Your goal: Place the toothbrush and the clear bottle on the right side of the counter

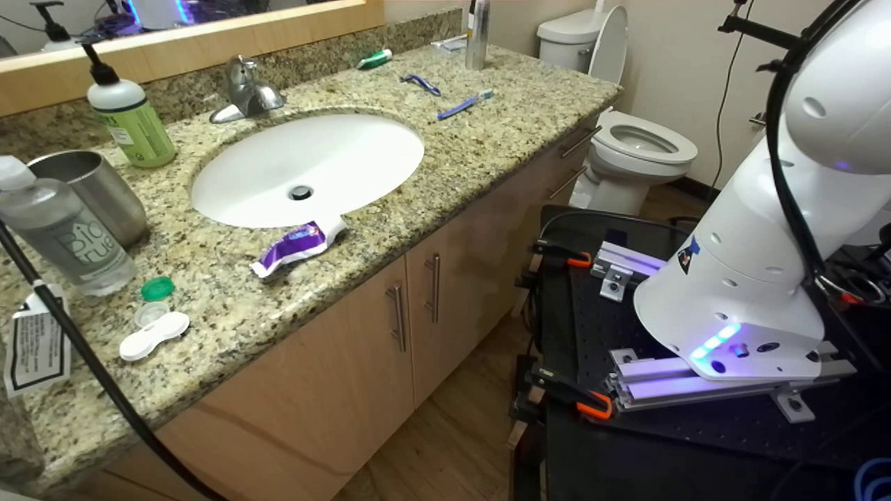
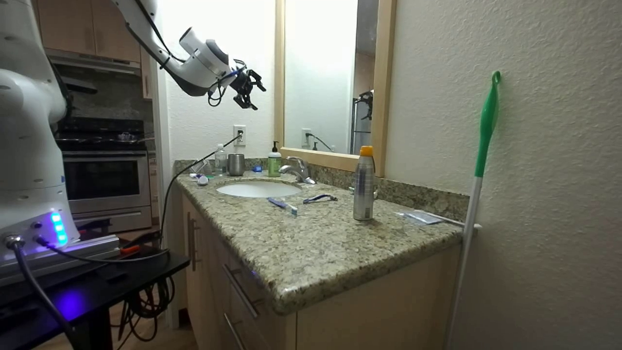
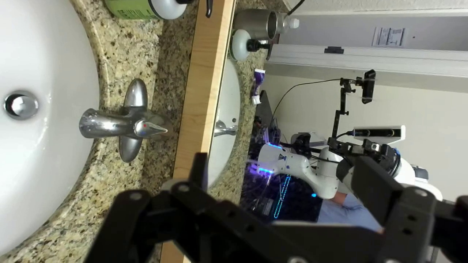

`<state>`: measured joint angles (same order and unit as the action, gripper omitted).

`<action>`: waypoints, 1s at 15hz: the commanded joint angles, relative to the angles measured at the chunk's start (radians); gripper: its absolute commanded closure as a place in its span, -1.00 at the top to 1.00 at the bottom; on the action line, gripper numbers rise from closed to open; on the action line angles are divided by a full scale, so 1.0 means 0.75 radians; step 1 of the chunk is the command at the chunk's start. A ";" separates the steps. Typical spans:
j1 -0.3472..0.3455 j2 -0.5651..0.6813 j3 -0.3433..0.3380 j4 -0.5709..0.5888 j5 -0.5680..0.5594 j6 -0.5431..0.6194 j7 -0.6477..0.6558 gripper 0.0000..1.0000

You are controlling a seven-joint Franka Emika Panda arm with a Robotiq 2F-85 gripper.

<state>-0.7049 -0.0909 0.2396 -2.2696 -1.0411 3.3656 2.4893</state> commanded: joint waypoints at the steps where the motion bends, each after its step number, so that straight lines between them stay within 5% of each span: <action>1: 0.222 -0.008 -0.191 -0.051 0.227 -0.011 -0.227 1.00; 4: 0.222 -0.008 -0.191 -0.052 0.227 -0.011 -0.227 1.00; 7: 0.417 0.102 -0.316 -0.071 0.379 0.136 -0.522 1.00; 8: 0.354 0.141 -0.249 -0.037 0.183 0.160 -0.349 1.00; 10: 0.400 0.222 -0.243 -0.029 0.058 0.192 -0.285 1.00; 12: 0.389 0.311 -0.104 0.086 -0.107 0.125 -0.006 1.00; 15: 0.215 0.433 0.221 0.228 -0.304 0.119 0.301 1.00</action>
<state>-0.4259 0.1368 0.2122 -2.2206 -1.1453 3.4548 2.5404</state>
